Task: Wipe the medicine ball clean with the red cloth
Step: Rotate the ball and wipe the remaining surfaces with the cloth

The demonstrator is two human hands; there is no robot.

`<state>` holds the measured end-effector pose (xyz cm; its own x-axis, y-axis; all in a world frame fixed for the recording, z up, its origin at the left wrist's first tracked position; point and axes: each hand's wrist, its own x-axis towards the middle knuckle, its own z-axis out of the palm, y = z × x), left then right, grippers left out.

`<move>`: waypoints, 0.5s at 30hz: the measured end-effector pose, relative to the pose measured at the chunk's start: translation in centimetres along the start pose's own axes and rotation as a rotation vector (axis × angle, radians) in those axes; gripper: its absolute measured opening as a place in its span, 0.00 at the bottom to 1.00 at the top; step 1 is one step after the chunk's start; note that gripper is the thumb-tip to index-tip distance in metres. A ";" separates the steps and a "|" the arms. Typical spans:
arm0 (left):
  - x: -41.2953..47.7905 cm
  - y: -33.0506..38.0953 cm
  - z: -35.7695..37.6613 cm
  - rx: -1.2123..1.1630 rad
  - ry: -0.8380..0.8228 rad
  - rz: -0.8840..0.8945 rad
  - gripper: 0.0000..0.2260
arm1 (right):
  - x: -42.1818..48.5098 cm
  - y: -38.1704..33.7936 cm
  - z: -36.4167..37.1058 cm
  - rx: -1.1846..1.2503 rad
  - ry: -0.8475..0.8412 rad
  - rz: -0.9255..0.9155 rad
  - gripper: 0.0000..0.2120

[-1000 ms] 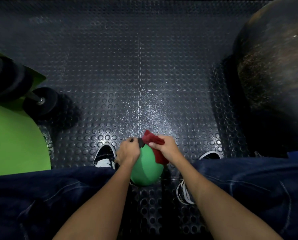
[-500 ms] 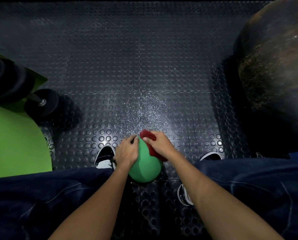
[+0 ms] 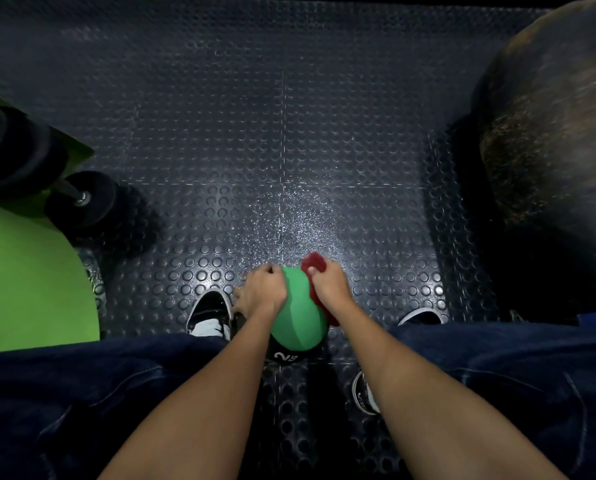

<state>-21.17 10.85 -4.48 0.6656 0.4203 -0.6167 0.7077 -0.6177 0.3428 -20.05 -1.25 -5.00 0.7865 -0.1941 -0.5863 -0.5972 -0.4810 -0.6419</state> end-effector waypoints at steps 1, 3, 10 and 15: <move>-0.3 0.4 0.1 0.016 0.000 -0.004 0.19 | 0.6 -0.5 0.3 -0.060 0.013 0.029 0.12; 0.0 0.8 -0.2 0.010 -0.002 -0.030 0.18 | 0.7 -1.6 0.8 -0.096 -0.032 -0.060 0.12; 1.7 -2.0 -1.1 -0.074 -0.044 0.035 0.21 | -1.2 2.3 -0.4 0.184 -0.096 -0.111 0.12; 0.0 -3.2 -0.9 -0.095 -0.035 0.087 0.20 | -0.1 3.2 -1.9 0.192 -0.077 0.081 0.14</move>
<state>-23.19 13.43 -4.99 0.7183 0.3430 -0.6053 0.6678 -0.5843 0.4612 -21.75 -4.39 -6.04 0.7250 -0.1557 -0.6709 -0.6824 -0.2935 -0.6694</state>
